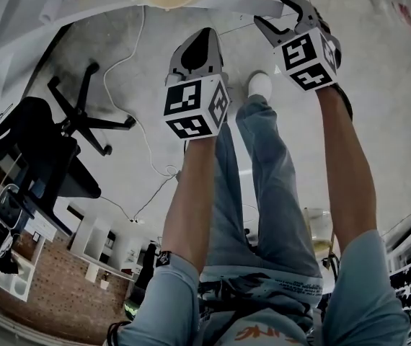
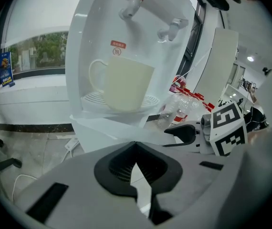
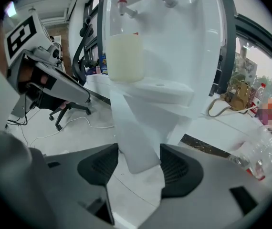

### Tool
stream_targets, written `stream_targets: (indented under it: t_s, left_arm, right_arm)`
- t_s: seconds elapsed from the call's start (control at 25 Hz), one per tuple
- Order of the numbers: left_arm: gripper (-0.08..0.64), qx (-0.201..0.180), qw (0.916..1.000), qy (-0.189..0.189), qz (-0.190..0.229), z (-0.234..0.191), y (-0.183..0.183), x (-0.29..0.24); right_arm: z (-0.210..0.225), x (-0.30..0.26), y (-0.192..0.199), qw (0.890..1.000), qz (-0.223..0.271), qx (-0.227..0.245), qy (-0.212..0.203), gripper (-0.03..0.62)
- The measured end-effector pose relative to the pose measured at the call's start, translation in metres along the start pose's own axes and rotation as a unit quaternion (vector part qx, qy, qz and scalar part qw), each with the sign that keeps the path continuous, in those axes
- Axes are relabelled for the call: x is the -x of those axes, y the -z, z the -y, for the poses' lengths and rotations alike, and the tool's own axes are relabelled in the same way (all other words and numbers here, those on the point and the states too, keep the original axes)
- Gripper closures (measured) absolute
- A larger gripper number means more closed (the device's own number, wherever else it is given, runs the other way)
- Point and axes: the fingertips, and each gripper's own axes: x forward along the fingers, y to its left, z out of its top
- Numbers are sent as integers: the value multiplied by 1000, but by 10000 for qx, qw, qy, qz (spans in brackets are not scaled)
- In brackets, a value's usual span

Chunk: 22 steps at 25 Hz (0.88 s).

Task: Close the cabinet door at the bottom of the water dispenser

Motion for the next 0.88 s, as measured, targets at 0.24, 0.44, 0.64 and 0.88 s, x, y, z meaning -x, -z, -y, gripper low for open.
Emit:
stream_targets:
  t_s: [0.24,0.44,0.64,0.88]
  left_arm:
    - [540,12,10000,-9,57,5,-10,-12]
    - [540,-132,9999,101,25,15,-24,-16]
    - [540,-187,9998,92,65,16,-35,-18]
    - [540,-247,9996,113,81,16,-41,-21]
  right_arm:
    - [23,-8,-6,9996,233,-132,-8,318]
    - [40,-12,-9,9996,209,-204,-52,313]
    - [56,-18,-15,9992,255,-317,-42,307]
    - [79,-26,-22,9952,386,-849,301,307]
